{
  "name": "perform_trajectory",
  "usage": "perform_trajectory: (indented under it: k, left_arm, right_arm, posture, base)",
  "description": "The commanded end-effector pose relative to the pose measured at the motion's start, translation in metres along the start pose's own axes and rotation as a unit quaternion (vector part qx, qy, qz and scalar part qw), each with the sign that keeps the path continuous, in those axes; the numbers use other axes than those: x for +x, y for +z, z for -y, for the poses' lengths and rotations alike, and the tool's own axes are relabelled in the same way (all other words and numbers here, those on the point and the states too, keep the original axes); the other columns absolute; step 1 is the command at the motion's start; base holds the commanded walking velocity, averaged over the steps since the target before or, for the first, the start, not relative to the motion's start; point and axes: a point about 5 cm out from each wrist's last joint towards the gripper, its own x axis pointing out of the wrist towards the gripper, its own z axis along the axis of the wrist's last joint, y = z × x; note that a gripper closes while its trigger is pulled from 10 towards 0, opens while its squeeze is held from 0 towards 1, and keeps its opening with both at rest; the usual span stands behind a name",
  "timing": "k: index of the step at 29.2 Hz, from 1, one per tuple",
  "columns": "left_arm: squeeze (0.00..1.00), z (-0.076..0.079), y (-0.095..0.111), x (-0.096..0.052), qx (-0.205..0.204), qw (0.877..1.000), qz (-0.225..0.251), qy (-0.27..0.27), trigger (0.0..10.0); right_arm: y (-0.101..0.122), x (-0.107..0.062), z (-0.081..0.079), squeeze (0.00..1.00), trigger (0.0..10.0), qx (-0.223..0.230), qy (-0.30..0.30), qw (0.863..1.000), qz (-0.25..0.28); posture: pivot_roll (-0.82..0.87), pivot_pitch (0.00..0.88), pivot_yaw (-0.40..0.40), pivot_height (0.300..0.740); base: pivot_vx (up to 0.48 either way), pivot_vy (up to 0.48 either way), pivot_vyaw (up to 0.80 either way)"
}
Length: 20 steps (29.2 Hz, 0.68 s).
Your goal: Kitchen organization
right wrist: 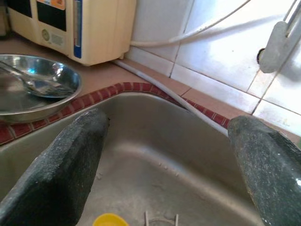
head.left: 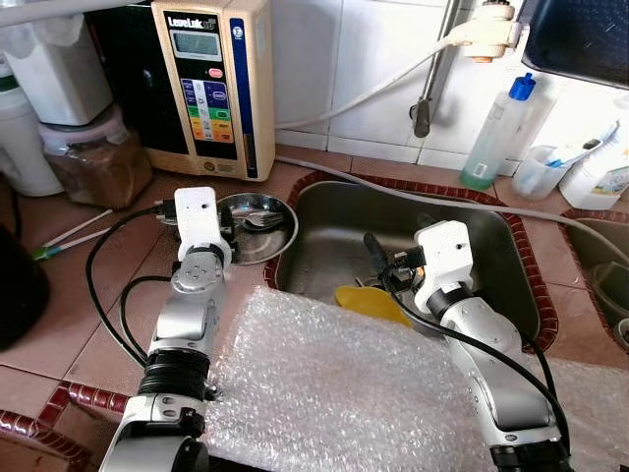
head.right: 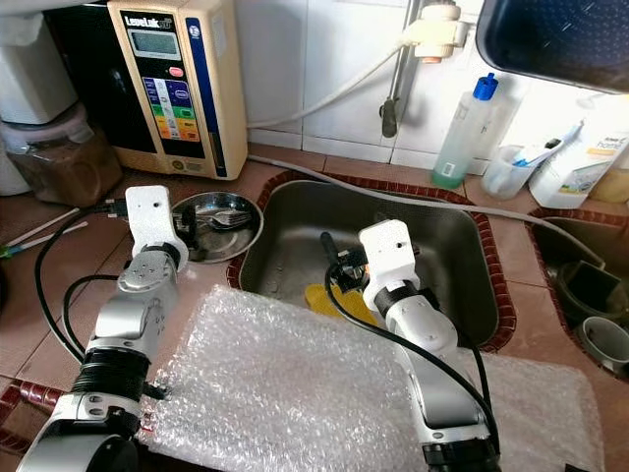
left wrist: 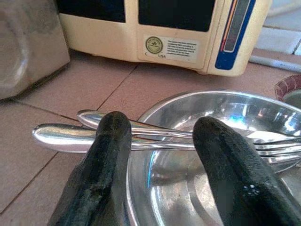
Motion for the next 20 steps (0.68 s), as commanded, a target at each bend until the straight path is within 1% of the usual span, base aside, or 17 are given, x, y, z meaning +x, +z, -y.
perform_trajectory:
  k: [1, 2, 6, 9, 11, 12, 13, 16, 17, 20]
  left_arm:
    - [1.00, 0.001, -0.001, -0.005, -0.015, 1.000, 0.011, -0.003, 10.0]
    - [1.00, 0.001, -0.002, -0.007, -0.020, 1.000, 0.015, -0.002, 10.0]
    - [1.00, -0.001, -0.003, -0.011, -0.015, 1.000, 0.026, 0.004, 10.0]
    - [1.00, 0.000, 0.002, -0.017, -0.012, 0.999, 0.050, 0.000, 10.0]
    - [1.00, 0.000, 0.003, -0.018, -0.011, 0.999, 0.053, -0.001, 10.0]
    - [1.00, -0.001, 0.004, -0.022, -0.010, 0.998, 0.054, -0.004, 10.0]
    - [1.00, -0.001, 0.004, -0.022, -0.010, 0.998, 0.054, -0.004, 10.0]
    - [1.00, -0.007, 0.004, -0.031, -0.009, 0.998, 0.054, -0.012, 10.0]
    - [1.00, -0.010, 0.001, -0.036, -0.007, 0.999, 0.049, -0.018, 10.0]
    - [1.00, -0.012, -0.005, -0.039, -0.009, 0.999, 0.035, -0.016, 10.0]
  right_arm:
    - [0.003, -0.002, -0.003, 0.00, 10.0, -0.001, 0.005, 1.000, 0.002]
    - [0.004, -0.002, -0.004, 0.00, 10.0, -0.001, 0.006, 1.000, 0.007]
    - [0.012, -0.003, -0.004, 0.00, 10.0, -0.005, 0.006, 1.000, 0.027]
    - [0.024, -0.003, 0.000, 0.00, 10.0, -0.012, -0.004, 0.998, 0.056]
    - [0.027, -0.004, 0.001, 0.00, 10.0, -0.013, -0.005, 0.998, 0.059]
    - [0.028, -0.004, 0.002, 0.00, 10.0, -0.014, -0.005, 0.998, 0.061]
    - [0.028, -0.004, 0.002, 0.00, 10.0, -0.014, -0.005, 0.998, 0.061]
    - [0.032, -0.005, 0.002, 0.00, 10.0, -0.018, -0.005, 0.998, 0.066]
    - [0.033, -0.006, 0.002, 0.00, 10.0, -0.018, -0.004, 0.998, 0.067]
    - [0.032, -0.007, -0.001, 0.00, 10.0, -0.020, -0.001, 0.998, 0.067]
  posture:
    - [0.02, 0.000, 0.013, 0.740]
    - [0.03, 0.000, 0.012, 0.740]
    - [0.03, 0.000, 0.012, 0.740]
    - [0.04, 0.000, 0.010, 0.740]
    - [0.04, 0.000, 0.010, 0.740]
    - [0.04, 0.000, 0.011, 0.740]
    - [0.04, 0.000, 0.011, 0.740]
    - [0.04, 0.000, 0.012, 0.740]
    - [0.05, 0.000, 0.011, 0.740]
    - [0.06, 0.000, 0.010, 0.740]
  base:
    - [0.000, 0.000, 0.00]
    - [0.000, 0.000, 0.00]
    - [0.000, 0.000, 0.00]
    - [0.000, 0.000, 0.00]
    - [0.000, 0.000, 0.00]
    - [0.000, 0.000, 0.00]
    - [0.000, 0.000, 0.00]
    - [0.000, 0.000, 0.00]
    - [0.000, 0.000, 0.00]
    - [0.000, 0.000, 0.00]
